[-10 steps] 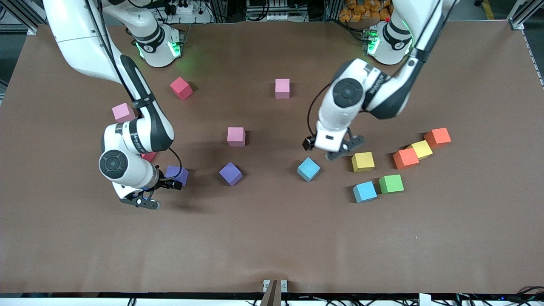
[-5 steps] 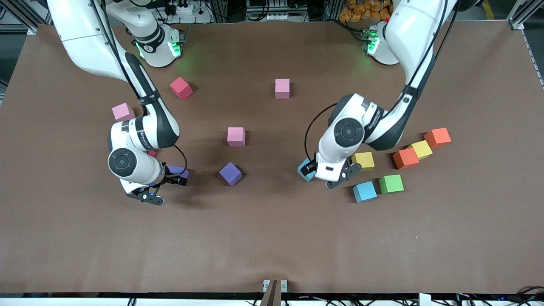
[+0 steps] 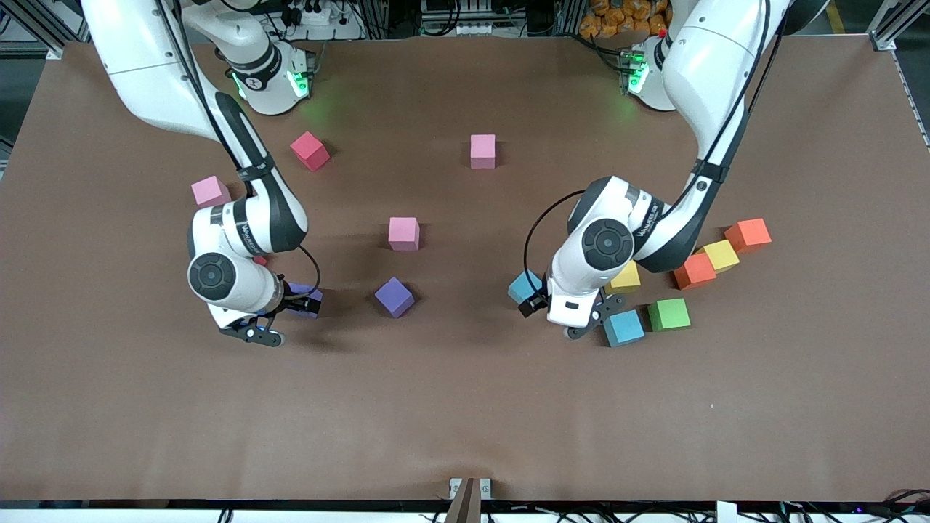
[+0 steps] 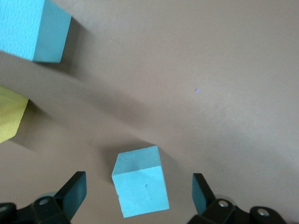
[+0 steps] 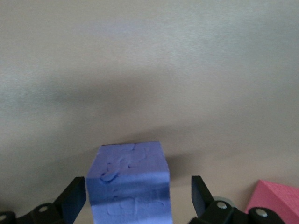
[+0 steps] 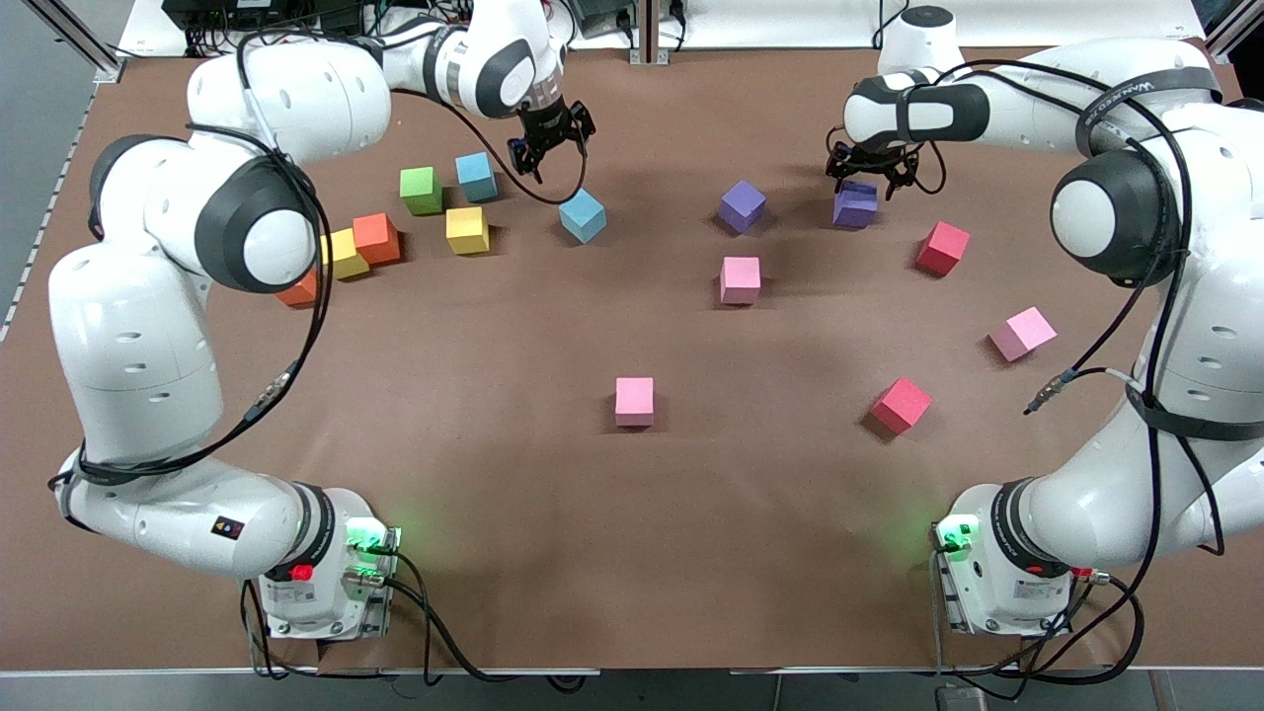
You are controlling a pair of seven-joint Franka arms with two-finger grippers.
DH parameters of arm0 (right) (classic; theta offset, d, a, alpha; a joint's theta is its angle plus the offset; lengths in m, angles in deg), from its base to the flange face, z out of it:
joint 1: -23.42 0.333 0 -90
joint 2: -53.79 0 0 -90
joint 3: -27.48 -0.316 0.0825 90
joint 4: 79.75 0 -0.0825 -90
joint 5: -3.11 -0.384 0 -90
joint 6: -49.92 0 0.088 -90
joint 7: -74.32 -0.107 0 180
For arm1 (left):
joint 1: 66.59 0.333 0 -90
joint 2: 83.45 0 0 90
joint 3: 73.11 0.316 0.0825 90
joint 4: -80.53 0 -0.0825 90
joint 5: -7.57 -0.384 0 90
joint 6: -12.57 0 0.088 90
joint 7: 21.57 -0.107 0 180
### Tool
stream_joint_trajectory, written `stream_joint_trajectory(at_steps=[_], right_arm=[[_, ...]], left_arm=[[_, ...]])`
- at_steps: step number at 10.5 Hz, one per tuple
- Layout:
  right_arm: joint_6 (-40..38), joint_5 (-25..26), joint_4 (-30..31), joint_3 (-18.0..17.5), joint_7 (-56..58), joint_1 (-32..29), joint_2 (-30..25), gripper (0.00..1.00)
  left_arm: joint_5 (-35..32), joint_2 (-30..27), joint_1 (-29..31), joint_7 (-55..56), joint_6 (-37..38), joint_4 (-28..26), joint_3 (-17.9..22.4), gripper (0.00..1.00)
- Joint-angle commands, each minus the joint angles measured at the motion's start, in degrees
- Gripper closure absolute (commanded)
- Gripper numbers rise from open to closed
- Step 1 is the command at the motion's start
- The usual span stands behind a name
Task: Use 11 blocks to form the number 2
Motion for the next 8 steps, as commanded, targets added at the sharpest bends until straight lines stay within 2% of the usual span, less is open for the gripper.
stream_joint_trajectory(at_steps=[1, 5, 6, 7, 8], right_arm=[[3.79, -3.21, 4.2, -0.6, 4.56, -0.66, -2.05, 0.0], [2.92, -3.3, 4.2, -0.6, 7.91, -0.66, -2.13, 0.0], [2.91, -3.21, 4.2, -0.6, 8.08, -0.57, -2.13, 0.08], [2.22, -3.12, 4.2, -0.6, 8.95, -0.14, -2.31, 0.66], [1.69, -3.21, 4.03, -0.6, 10.53, -0.22, -2.22, 1.0]], left_arm=[[-1.12, 2.33, 0.35, -1.93, 0.78, 3.01, -0.27, 0.0], [-0.59, 3.39, -0.62, 4.47, 0.78, 2.05, -0.44, 0.0], [-0.59, 3.48, -0.8, 5.87, 0.78, 1.7, -0.62, 0.0], [-0.59, 3.74, -1.15, 7.11, 0.78, 1.69, -0.71, 0.0], [-0.42, 4.26, -1.41, 9.03, 0.69, 1.69, -0.62, 0.0]])
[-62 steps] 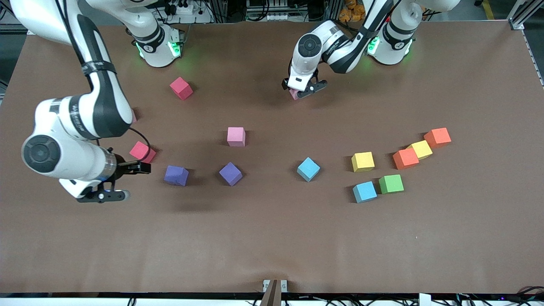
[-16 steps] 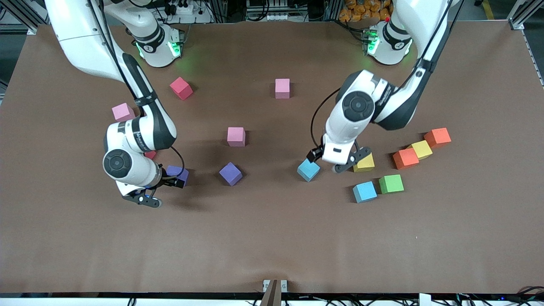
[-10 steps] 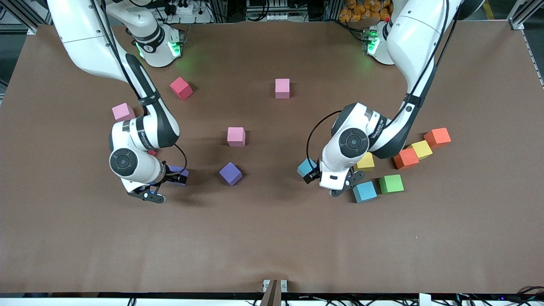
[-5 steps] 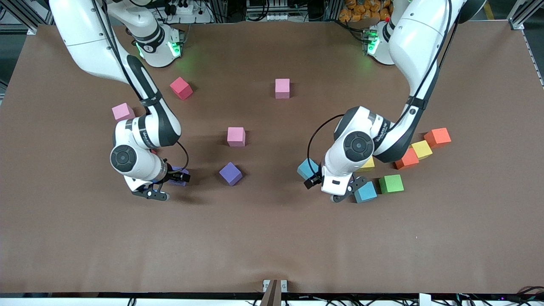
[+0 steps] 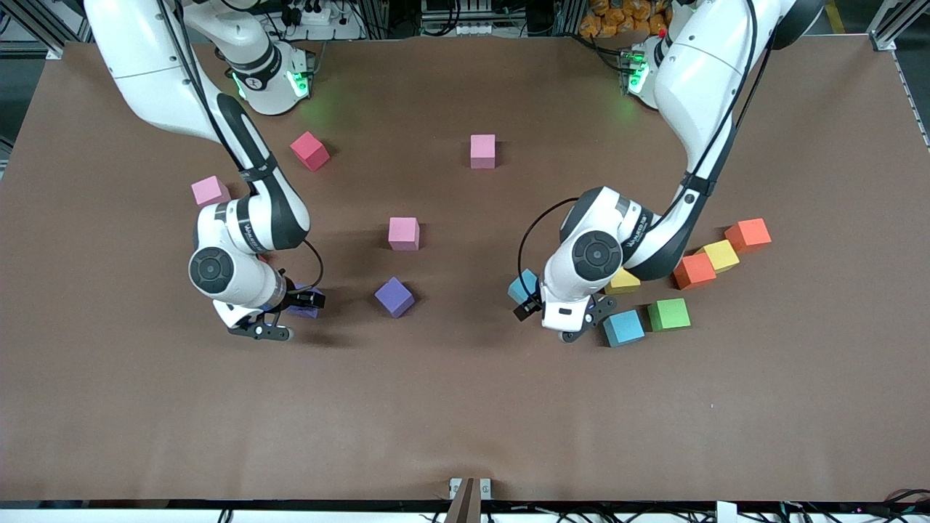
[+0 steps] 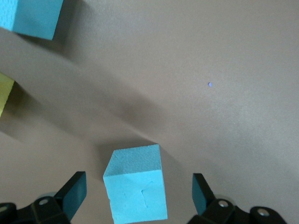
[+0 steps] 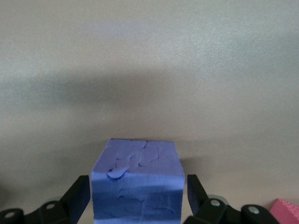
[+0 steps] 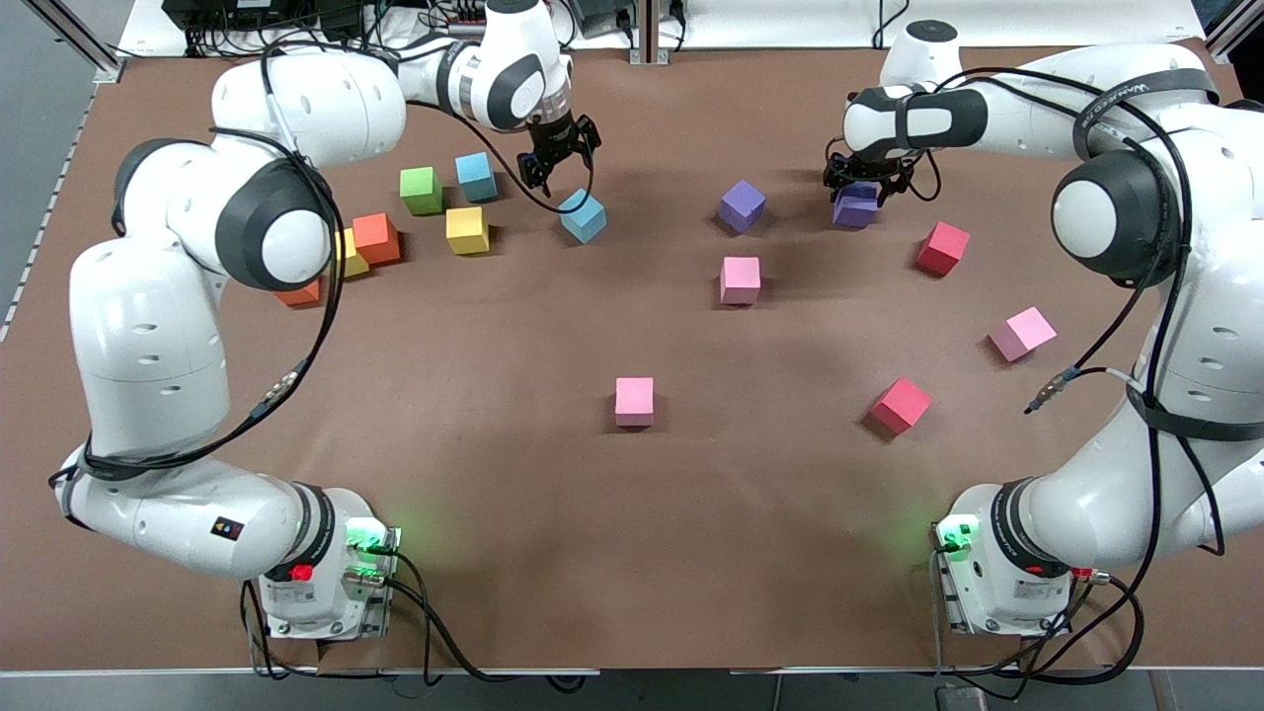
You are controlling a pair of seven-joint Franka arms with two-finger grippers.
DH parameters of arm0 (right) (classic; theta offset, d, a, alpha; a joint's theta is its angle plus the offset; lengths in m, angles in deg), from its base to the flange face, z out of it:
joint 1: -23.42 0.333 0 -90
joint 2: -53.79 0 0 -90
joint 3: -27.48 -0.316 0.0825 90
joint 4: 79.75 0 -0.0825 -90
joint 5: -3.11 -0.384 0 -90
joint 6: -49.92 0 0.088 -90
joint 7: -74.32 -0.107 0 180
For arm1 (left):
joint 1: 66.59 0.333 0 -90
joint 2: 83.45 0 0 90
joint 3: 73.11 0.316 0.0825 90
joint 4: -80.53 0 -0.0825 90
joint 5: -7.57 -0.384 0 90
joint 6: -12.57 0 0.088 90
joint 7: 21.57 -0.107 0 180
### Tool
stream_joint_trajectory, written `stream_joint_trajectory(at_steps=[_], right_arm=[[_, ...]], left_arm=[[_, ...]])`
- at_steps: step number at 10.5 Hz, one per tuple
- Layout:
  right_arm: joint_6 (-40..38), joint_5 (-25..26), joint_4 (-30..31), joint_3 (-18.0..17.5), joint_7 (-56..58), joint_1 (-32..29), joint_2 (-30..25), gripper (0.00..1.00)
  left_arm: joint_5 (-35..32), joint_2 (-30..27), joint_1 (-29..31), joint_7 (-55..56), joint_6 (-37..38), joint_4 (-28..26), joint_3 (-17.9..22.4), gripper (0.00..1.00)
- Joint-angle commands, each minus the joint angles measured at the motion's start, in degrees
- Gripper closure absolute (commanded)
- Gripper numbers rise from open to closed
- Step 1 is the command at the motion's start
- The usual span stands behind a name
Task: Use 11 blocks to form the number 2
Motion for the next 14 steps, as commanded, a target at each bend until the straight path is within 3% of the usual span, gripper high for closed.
stream_joint_trajectory(at_steps=[1, 3, 6, 10, 12, 13, 14], right_arm=[[-0.88, -0.88, 1.48, -0.45, 2.49, -0.28, -1.97, 1.0], [-3.92, -0.97, 0.08, -1.06, 4.75, 0.06, -2.32, 1.0], [-10.0, -0.97, -1.33, -5.53, 9.41, -0.02, -6.26, 1.0], [-15.28, -1.06, -1.33, -10.19, 31.44, 0.07, -10.76, 1.0], [-15.82, -0.97, -1.24, -13.0, 38.49, 0.42, -11.2, 1.0], [-15.9, -0.97, -1.16, -15.28, 41.74, 0.51, -11.29, 1.0], [-16.08, -0.36, -1.07, -17.91, 42.21, 1.29, -11.38, 1.0]], left_arm=[[-0.41, 1.16, -1.13, 4.55, 0.65, 0.69, -0.04, 0.0], [-0.41, 1.34, -2.19, 6.57, 0.57, -0.27, -0.04, 0.0], [-0.5, 2.12, -2.54, 6.85, -0.75, -0.8, -0.04, 0.0], [-0.59, 4.59, -2.72, 6.59, -3.38, -1.15, -0.04, 0.0], [-0.5, 4.68, -2.11, 5.71, -3.92, -1.15, -0.13, 0.6], [-0.42, 4.24, -1.67, 5.45, -3.92, -1.15, -0.13, 0.97], [-0.41, 3.63, -0.45, 5.44, -3.83, -1.07, -0.22, 1.0]])
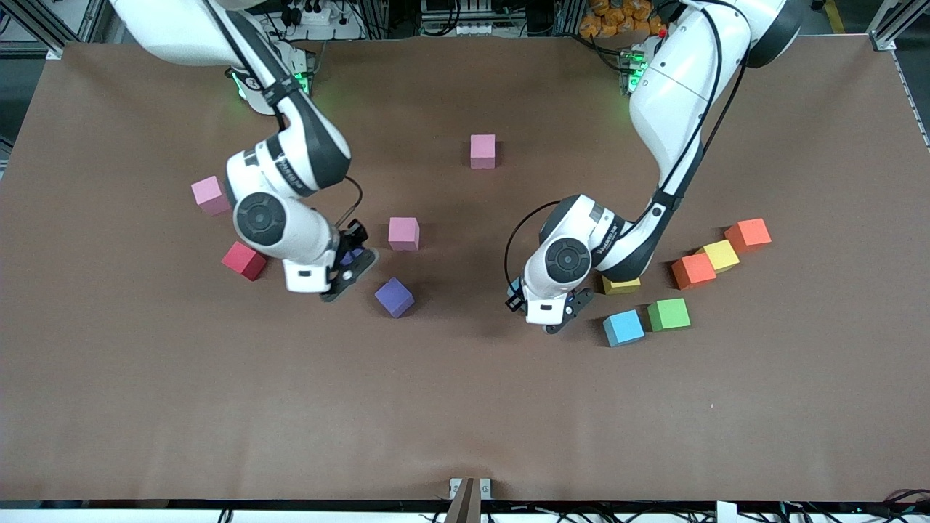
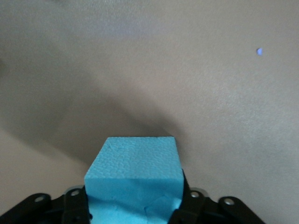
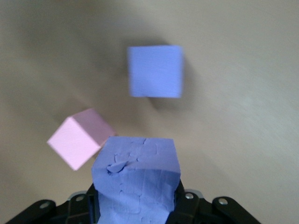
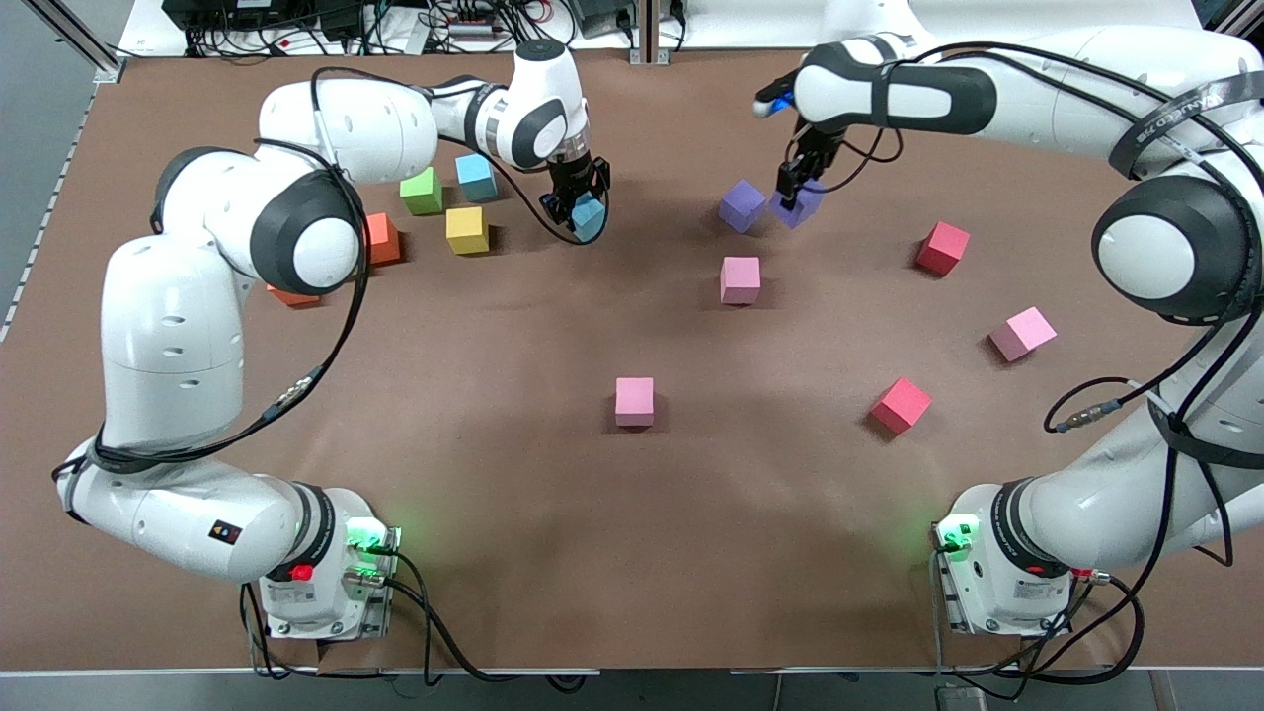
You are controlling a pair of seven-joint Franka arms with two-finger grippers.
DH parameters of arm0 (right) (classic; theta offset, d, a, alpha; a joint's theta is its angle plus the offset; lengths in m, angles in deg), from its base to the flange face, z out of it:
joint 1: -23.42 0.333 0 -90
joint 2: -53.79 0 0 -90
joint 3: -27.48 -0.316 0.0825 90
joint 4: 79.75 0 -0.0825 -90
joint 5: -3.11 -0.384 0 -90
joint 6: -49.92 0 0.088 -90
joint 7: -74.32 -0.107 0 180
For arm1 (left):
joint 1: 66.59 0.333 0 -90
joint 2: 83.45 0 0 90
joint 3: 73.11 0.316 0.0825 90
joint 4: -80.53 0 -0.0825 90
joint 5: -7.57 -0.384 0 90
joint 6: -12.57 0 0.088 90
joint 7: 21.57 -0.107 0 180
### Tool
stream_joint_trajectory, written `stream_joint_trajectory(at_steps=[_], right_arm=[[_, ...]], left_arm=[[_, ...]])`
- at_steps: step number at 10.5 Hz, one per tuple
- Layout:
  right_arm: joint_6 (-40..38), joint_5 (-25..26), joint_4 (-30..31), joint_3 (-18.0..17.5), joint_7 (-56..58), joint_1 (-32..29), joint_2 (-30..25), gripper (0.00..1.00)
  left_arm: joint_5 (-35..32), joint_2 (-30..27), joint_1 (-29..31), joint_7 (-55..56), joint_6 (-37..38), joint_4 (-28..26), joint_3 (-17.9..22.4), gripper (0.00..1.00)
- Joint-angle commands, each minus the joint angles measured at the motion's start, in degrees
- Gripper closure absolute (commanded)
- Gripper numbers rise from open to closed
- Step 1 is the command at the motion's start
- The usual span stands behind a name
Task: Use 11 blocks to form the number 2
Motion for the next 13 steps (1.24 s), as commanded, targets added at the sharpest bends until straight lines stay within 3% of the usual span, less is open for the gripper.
stream_joint_trajectory(at_steps=[1, 3, 6, 9, 13], right_arm=[[-0.44, 0.73, 1.4, -3.97, 2.52, 3.26, -1.68, 1.0], [-0.44, 4.6, 1.92, -4.06, 2.52, 10.46, -2.55, 1.0], [0.26, 5.05, 5.51, -3.8, 2.78, 19.69, -5.19, 1.0], [10.59, 5.75, 16.31, -6.61, 7.4, 20.6, -9.14, 1.0], [12.91, 5.4, 20.81, -6.61, 11.13, 21.73, -8.19, 1.0]], left_arm=[[-0.42, -2.42, 1.93, -0.05, 0.09, -0.32, -0.26, 1.0], [-0.59, -5.67, 3.77, 0.04, 1.75, -0.23, -0.17, 1.0], [-0.5, -11.47, 7.12, -0.31, 6.49, -0.05, -0.26, 1.0], [2.73, -16.74, 11.41, 2.66, 13.34, -0.75, -0.26, 1.0], [4.84, -25.35, 14.76, 5.84, 15.48, -9.34, -0.26, 1.0]])
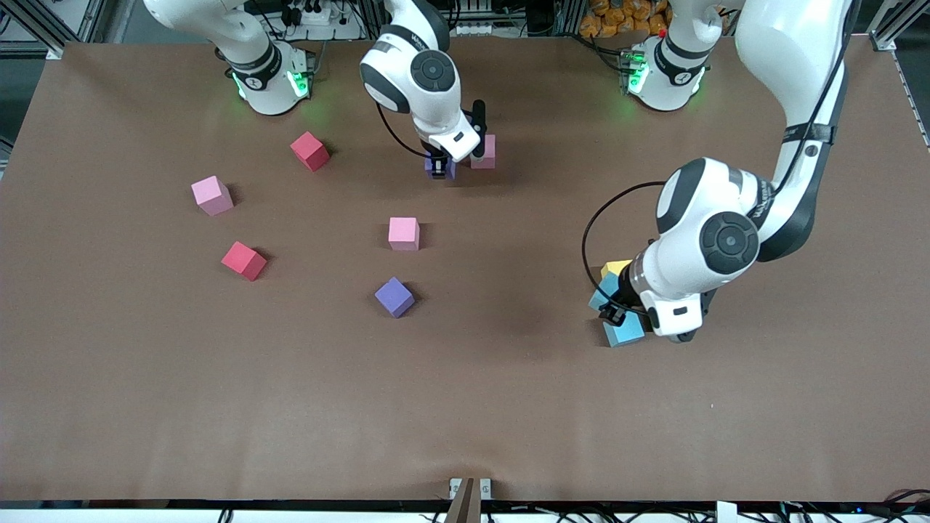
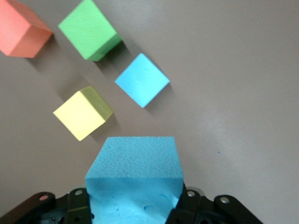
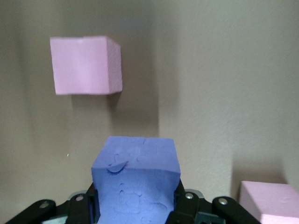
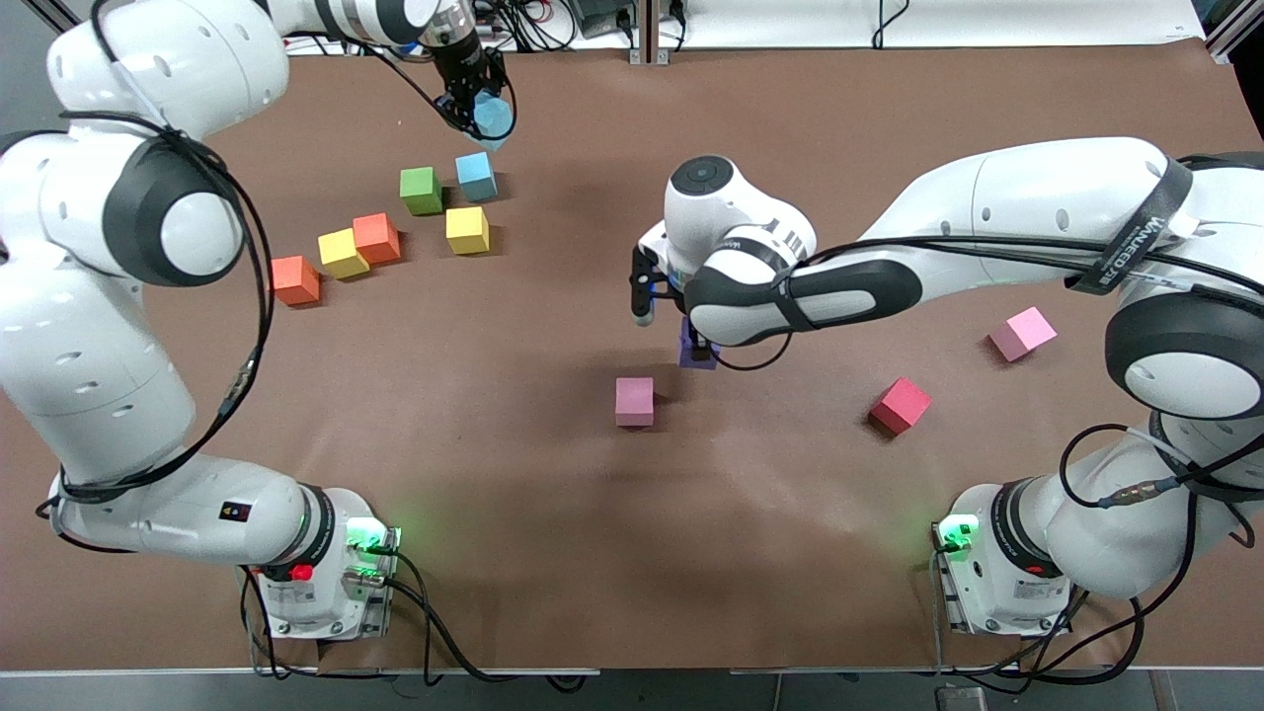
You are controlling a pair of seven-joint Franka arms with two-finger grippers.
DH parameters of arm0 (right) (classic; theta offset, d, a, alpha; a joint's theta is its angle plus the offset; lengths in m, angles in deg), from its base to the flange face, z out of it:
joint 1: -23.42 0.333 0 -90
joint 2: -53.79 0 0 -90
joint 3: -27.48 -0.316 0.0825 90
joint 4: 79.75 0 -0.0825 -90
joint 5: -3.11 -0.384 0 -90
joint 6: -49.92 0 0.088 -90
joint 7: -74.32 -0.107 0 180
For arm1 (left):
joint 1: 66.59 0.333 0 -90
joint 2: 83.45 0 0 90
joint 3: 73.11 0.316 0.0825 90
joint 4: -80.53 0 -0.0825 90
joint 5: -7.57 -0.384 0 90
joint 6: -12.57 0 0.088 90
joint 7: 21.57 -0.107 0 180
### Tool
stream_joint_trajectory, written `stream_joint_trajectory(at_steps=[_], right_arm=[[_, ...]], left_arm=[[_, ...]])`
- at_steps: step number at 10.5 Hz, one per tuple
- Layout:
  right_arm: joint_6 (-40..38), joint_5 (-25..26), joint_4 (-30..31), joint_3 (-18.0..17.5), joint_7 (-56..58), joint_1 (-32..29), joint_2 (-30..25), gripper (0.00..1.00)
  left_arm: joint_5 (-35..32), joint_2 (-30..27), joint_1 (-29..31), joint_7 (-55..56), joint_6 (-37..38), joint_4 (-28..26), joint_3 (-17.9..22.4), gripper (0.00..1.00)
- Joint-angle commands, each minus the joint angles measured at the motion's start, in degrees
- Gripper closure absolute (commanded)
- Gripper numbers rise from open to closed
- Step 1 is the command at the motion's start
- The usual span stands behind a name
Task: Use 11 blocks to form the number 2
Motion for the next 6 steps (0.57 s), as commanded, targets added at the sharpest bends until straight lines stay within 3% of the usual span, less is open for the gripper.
stream_joint_trajectory(at_steps=[1, 3, 6], right_arm=[[1.61, 0.28, 2.72, -0.3, -0.1, 1.64, -0.77, 1.0], [3.97, 0.36, 2.55, -0.3, -2.57, 3.75, 0.99, 1.0], [6.44, 0.8, 2.02, -0.21, -3.09, 5.16, 3.36, 1.0]], left_arm=[[5.85, -9.07, 2.93, 2.16, 0.08, -9.51, -0.33, 1.0], [6.94, -14.35, 3.12, 3.65, 1.64, -14.45, -0.42, 1.0], [7.73, -14.02, 2.77, 9.62, 2.8, -14.46, -1.47, 1.0]])
